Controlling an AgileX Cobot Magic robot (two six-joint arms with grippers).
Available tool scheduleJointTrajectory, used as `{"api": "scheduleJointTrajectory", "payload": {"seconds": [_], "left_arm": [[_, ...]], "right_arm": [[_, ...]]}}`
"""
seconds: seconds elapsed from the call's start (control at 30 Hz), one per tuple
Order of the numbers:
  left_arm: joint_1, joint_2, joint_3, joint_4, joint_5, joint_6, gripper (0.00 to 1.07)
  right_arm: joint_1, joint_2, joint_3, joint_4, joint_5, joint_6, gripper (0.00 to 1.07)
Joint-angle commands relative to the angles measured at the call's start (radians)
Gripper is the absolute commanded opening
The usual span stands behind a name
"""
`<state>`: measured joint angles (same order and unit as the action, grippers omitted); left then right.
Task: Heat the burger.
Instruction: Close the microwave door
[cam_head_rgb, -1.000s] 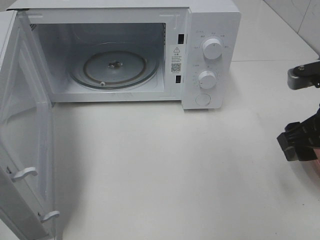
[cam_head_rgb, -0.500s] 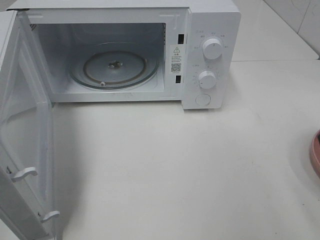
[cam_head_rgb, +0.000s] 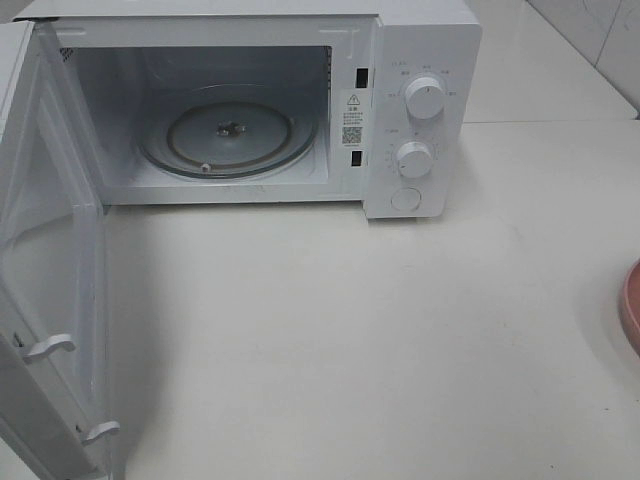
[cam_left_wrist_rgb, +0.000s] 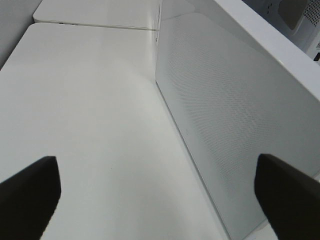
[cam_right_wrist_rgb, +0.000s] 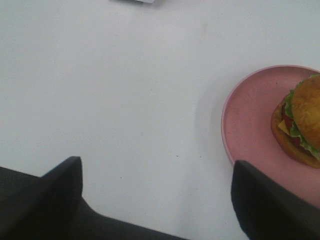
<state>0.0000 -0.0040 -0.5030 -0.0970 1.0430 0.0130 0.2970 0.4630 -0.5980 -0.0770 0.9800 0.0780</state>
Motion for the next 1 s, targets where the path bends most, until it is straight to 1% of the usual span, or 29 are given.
{"api": "scheduleJointTrajectory", "payload": {"seconds": [0.03,0.07,0.2,0.27,0.3,0.33,0.37,0.43,0.57,0.63,0.7,1.0], "left_arm": [[0.003,-0.019,0.003,-0.001,-0.010,-0.002,0.98],[0.003,-0.019,0.003,-0.001,-0.010,-0.002,0.98],[0.003,-0.019,0.003,-0.001,-0.010,-0.002,0.98],[0.003,-0.019,0.003,-0.001,-0.010,-0.002,0.98],[0.003,-0.019,0.003,-0.001,-0.010,-0.002,0.98],[0.003,-0.019,0.003,-0.001,-0.010,-0.002,0.98],[0.003,-0.019,0.003,-0.001,-0.010,-0.002,0.98],[0.003,-0.019,0.003,-0.001,-0.010,-0.002,0.98],[0.003,-0.019,0.003,-0.001,-0.010,-0.002,0.98],[0.003,-0.019,0.003,-0.001,-0.010,-0.002,0.98],[0.003,-0.019,0.003,-0.001,-0.010,-0.002,0.98],[0.003,-0.019,0.003,0.000,-0.010,-0.002,0.98]], "right_arm": [[-0.008,-0.097,0.038,0.005,0.006,-0.004,0.76],[-0.008,-0.153,0.060,0.007,0.007,-0.004,0.76],[-0.017,-0.215,0.087,0.008,0.018,0.021,0.76],[-0.063,-0.260,0.087,0.008,0.017,0.023,0.76],[-0.063,-0.260,0.087,0.008,0.017,0.023,0.76],[-0.103,-0.299,0.087,0.008,0.017,0.022,0.76],[-0.103,-0.299,0.087,0.008,0.017,0.022,0.76],[-0.127,-0.354,0.087,0.008,0.017,0.022,0.76],[-0.136,-0.410,0.087,0.008,0.017,0.022,0.76],[-0.136,-0.469,0.087,0.008,0.017,0.021,0.76],[-0.136,-0.494,0.087,0.008,0.017,0.021,0.76],[-0.136,-0.491,0.087,0.008,0.017,0.020,0.76]]}}
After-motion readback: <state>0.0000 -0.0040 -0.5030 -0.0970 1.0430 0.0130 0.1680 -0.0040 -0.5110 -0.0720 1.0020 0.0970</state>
